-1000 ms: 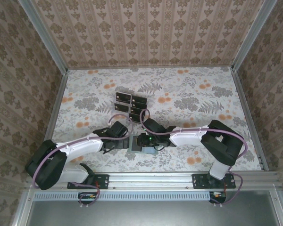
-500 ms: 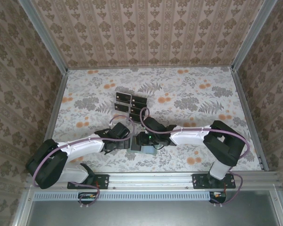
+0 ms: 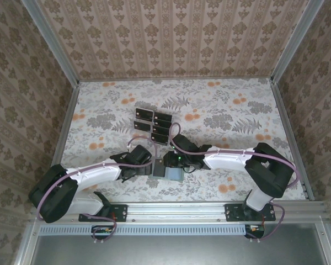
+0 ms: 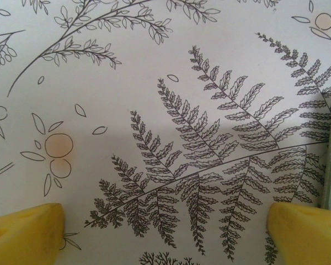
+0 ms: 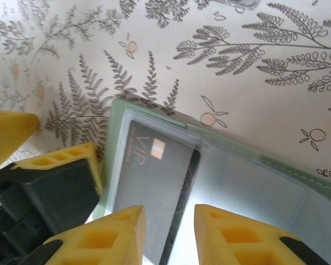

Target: Put the credit cards into the card holder

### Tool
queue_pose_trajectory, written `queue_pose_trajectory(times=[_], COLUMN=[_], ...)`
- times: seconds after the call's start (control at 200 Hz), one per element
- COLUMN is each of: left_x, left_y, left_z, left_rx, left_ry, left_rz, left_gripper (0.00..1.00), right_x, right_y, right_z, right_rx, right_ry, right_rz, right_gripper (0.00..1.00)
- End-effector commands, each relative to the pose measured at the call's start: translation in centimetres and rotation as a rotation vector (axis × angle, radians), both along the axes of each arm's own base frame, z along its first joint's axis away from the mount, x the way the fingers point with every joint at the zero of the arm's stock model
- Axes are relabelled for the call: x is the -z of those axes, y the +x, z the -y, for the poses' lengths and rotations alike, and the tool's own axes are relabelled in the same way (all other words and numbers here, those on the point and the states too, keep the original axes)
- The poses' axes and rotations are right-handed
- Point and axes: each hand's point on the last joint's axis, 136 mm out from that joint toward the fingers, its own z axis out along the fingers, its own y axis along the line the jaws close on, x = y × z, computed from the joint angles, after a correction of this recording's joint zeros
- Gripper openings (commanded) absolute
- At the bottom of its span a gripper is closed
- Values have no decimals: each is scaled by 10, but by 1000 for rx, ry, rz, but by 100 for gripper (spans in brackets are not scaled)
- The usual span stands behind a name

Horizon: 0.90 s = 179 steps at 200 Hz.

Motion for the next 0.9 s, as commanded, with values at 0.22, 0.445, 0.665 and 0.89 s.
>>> queue_pose_trajectory(times=[0.22, 0.445, 0.665, 0.89], left_x=[25, 27, 29, 30], left_y=[-22, -23, -24, -24], left_z=[8, 7, 7, 5], left_rx=[10, 10, 10, 8], left_ry=[-66, -65, -67, -64], left_rz=[-102, -103, -105, -106], left_gripper=[99, 99, 99, 99], right_x=[15, 17, 19, 21], right_y=[-3, -3, -3, -4], right_z=[-7, -11, -16, -22], right_rx=[1, -6, -15, -24], right_ry=[-2, 0, 3, 13], right_rz=[-41, -43, -51, -61], right_gripper=[30, 28, 27, 25])
